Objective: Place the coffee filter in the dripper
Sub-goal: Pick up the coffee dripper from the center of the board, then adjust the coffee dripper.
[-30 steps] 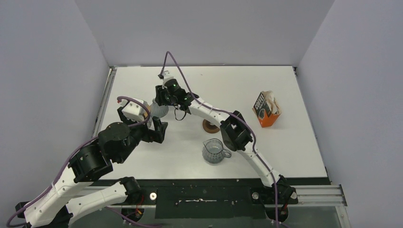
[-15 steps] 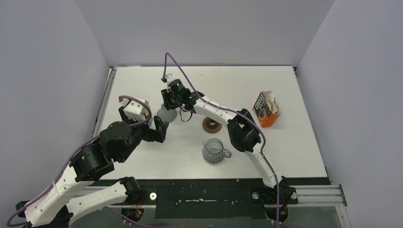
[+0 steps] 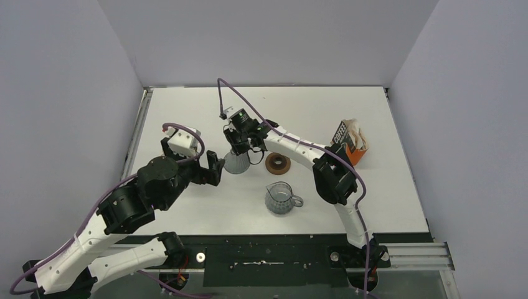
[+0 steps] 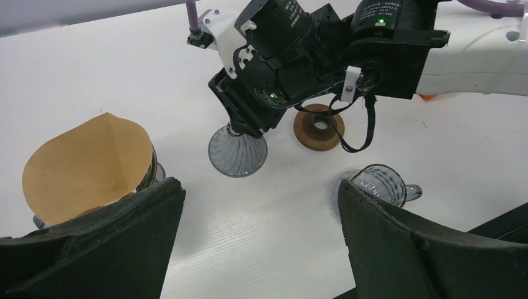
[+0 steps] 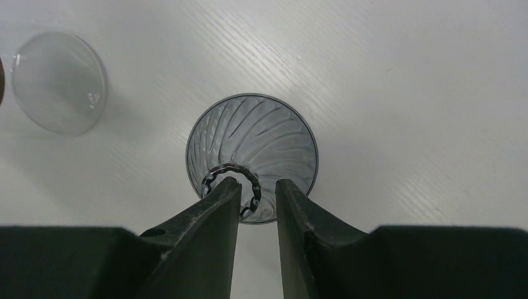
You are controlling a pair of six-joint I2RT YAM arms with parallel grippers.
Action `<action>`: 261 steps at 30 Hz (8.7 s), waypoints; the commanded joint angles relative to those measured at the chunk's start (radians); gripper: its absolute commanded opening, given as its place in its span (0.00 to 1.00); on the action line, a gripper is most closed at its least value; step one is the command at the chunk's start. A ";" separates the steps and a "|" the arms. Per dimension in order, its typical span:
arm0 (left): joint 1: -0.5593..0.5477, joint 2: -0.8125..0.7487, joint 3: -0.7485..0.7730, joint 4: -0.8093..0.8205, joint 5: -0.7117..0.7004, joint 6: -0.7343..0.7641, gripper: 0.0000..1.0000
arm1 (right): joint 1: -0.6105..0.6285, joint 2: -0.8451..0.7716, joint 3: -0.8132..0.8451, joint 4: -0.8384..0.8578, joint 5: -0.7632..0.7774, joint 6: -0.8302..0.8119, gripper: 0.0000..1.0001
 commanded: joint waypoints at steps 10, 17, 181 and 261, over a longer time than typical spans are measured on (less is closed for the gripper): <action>0.002 0.022 0.018 0.080 0.032 -0.004 0.92 | 0.008 -0.127 -0.018 -0.234 0.086 -0.103 0.15; 0.002 0.023 0.016 0.081 0.035 -0.007 0.92 | 0.020 -0.150 -0.025 -0.263 0.137 -0.110 0.03; -0.154 0.663 0.505 -0.319 0.457 0.391 0.00 | -0.408 -0.984 -0.502 -0.191 -0.659 0.141 0.59; -0.300 0.571 0.306 -0.169 0.257 0.779 0.50 | -0.224 -0.863 -0.536 -0.272 -0.467 0.230 0.00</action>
